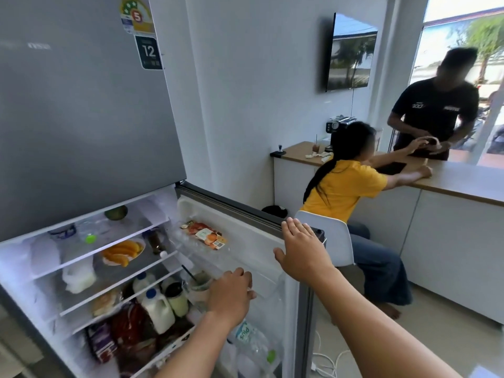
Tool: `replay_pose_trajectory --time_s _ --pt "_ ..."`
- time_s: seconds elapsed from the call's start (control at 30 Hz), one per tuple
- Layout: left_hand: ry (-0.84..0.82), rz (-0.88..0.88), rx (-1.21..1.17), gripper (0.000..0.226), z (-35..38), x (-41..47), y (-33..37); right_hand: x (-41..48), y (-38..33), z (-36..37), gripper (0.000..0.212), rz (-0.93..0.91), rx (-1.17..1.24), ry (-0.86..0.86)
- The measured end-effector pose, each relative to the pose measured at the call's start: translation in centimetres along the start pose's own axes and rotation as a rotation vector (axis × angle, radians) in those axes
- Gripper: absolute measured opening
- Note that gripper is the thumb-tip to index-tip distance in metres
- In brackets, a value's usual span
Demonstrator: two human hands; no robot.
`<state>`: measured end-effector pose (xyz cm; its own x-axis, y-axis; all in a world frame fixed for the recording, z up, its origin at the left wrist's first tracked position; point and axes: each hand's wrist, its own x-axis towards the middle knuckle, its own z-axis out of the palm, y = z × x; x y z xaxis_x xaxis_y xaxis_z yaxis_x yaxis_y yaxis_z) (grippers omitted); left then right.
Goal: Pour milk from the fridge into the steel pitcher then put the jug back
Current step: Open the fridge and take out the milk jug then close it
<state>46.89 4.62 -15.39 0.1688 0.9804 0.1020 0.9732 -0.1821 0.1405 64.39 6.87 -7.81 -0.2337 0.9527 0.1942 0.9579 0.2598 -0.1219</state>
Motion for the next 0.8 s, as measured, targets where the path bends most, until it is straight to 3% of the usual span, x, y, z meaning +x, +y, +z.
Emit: replay_pose_trajectory --time_s 0.47,0.6,0.67,0.73,0.8 --pt "0.077 -0.011 -0.047 0.028 1.4 -0.1 0.5 0.5 1.0 1.3 0.059 0.01 -0.051 0.121" --pt "0.129 -0.022 -0.214 0.043 2.6 -1.6 -0.2 0.7 0.2 1.8 0.058 0.057 -0.139 0.185" --pt "0.183 -0.051 -0.289 0.063 4.3 -3.9 -1.6 0.5 -1.0 2.3 0.048 0.024 -0.101 0.302" --pt "0.132 -0.098 -0.32 0.072 6.8 -7.2 -4.0 0.0 -2.9 3.1 0.025 -0.138 0.012 0.425" --pt "-0.035 -0.221 -0.365 0.074 10.2 -11.0 -7.1 -0.8 -5.5 4.3 0.013 -0.272 0.156 0.317"
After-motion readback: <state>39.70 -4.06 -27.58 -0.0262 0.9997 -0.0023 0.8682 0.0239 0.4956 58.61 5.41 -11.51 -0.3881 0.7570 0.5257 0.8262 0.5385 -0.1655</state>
